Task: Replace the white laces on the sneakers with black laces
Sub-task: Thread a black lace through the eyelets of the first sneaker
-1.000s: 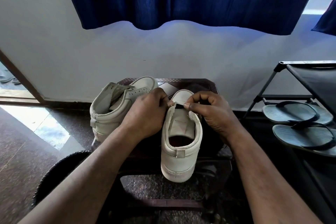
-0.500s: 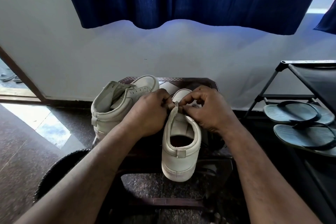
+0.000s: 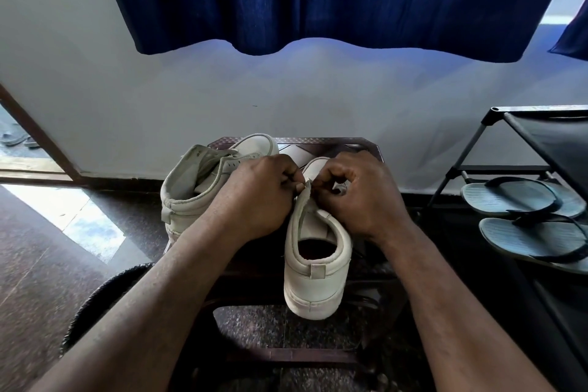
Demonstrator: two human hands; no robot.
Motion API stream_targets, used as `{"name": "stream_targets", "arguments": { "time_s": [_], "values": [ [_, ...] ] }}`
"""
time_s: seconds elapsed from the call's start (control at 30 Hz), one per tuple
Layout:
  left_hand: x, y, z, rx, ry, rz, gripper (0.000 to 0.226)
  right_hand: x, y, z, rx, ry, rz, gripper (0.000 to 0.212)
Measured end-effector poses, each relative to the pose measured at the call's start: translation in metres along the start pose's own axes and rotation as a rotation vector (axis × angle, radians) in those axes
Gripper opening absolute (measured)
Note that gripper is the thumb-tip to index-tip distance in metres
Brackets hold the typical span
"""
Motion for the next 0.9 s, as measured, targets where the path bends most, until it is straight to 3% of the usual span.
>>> {"name": "stream_targets", "arguments": {
  "time_s": [0.37, 0.53, 0.7, 0.9],
  "values": [
    [-0.005, 0.009, 0.001, -0.06, 0.003, -0.128, 0.015, -0.003, 0.006, 0.001, -0.03, -0.043, 0.011, 0.011],
    [-0.002, 0.009, -0.001, -0.073, 0.153, -0.068, 0.01, 0.0, 0.006, 0.004, -0.108, 0.088, -0.019, 0.007],
    [0.001, 0.007, 0.0, -0.124, 0.374, 0.005, 0.014, 0.003, 0.005, 0.005, -0.155, 0.162, -0.02, 0.021],
    [0.005, 0.01, -0.003, -0.062, 0.367, 0.106, 0.014, 0.005, 0.004, 0.001, -0.191, 0.13, 0.035, 0.02]
  ]
}}
Point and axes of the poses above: each hand's wrist, its own x-axis away from the middle knuckle, its own y-axis out of the palm, z = x × y, the point moved 3 cm from there along -x, towards the middle knuckle, and after that the axes turned 1 degree about -y, right-handed, at the moved point
